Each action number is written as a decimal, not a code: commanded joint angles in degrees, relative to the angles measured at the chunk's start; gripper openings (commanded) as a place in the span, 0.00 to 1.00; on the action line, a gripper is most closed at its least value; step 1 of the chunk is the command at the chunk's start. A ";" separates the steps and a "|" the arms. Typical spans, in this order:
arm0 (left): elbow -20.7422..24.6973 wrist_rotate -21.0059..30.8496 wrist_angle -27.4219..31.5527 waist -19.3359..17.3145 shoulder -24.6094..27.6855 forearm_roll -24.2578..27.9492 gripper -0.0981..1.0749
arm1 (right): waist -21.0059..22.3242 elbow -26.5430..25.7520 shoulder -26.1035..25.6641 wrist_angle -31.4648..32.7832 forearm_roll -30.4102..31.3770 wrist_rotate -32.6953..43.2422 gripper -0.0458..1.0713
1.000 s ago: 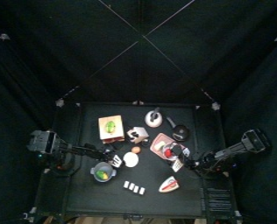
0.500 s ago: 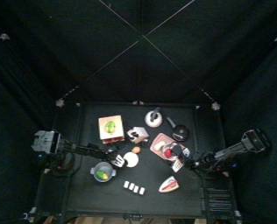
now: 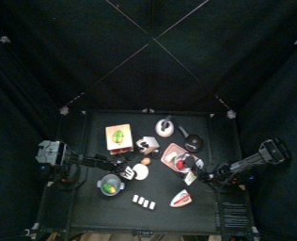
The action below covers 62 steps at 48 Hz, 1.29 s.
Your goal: Grab egg
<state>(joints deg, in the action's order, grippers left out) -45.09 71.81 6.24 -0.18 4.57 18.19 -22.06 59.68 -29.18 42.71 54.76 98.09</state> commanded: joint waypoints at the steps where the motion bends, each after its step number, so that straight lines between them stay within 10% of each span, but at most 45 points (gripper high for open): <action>1: 1.05 0.09 -0.18 -0.44 0.18 -0.09 0.82 | -0.09 -0.53 -0.62 0.00 0.18 0.00 0.92; 20: 0.26 -0.62 1.32 0.09 -1.93 0.18 0.82 | -0.26 -0.26 -0.62 -0.09 0.26 0.00 0.92; 31: -0.26 -0.62 13.54 1.41 -7.03 5.36 0.82 | -0.53 -0.26 -0.62 -0.09 0.18 0.00 0.92; 62: 12.66 -0.70 20.74 4.57 -2.81 24.17 0.83 | -0.97 -0.18 -1.05 0.53 0.26 0.00 0.92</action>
<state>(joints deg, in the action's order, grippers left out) -34.98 71.02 26.89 4.48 1.41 41.48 -22.68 59.94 -29.62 43.15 54.84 98.09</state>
